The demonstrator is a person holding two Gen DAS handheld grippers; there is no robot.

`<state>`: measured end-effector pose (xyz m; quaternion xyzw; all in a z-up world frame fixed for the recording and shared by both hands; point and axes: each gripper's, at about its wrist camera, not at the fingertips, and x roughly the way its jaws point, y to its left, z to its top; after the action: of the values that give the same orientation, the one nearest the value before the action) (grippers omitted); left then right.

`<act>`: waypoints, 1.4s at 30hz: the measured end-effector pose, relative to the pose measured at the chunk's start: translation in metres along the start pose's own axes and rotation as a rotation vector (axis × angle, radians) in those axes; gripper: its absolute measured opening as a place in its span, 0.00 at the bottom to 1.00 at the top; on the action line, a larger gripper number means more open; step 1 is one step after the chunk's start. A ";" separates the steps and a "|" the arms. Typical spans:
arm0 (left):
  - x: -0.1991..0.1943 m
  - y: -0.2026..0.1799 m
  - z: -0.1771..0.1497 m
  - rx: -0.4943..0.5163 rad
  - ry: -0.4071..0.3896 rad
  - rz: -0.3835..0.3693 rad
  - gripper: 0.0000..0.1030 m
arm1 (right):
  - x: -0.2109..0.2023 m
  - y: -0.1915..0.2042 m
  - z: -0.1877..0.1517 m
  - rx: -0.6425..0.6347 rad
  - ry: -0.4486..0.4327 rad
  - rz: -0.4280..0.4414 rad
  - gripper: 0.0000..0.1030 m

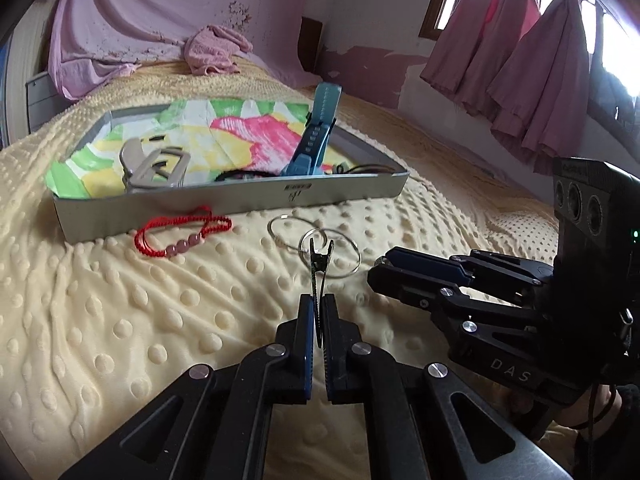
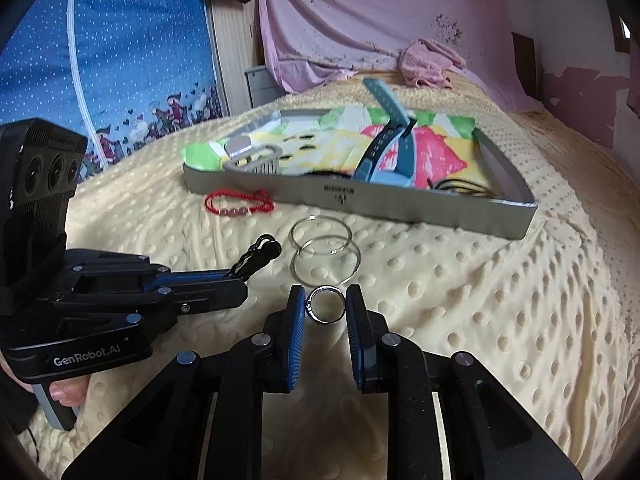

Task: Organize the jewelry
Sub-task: 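Carry the keychain and small ring into the tray and open both tools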

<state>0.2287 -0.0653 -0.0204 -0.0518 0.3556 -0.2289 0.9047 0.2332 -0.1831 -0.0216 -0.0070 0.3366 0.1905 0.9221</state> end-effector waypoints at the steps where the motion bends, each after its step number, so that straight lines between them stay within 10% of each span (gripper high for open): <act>1: -0.002 -0.001 0.002 -0.001 -0.011 0.002 0.04 | -0.002 -0.002 0.001 0.006 -0.013 -0.003 0.18; 20: 0.022 0.029 0.086 -0.105 -0.253 0.184 0.04 | 0.022 -0.054 0.085 0.084 -0.233 -0.100 0.18; 30: 0.063 0.035 0.086 -0.143 -0.092 0.193 0.05 | 0.054 -0.056 0.084 0.094 -0.115 -0.108 0.18; 42: 0.059 0.032 0.081 -0.149 -0.086 0.203 0.05 | 0.066 -0.060 0.074 0.109 -0.067 -0.103 0.19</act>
<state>0.3327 -0.0687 -0.0053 -0.0924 0.3360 -0.1065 0.9312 0.3463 -0.2055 -0.0124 0.0323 0.3146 0.1246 0.9404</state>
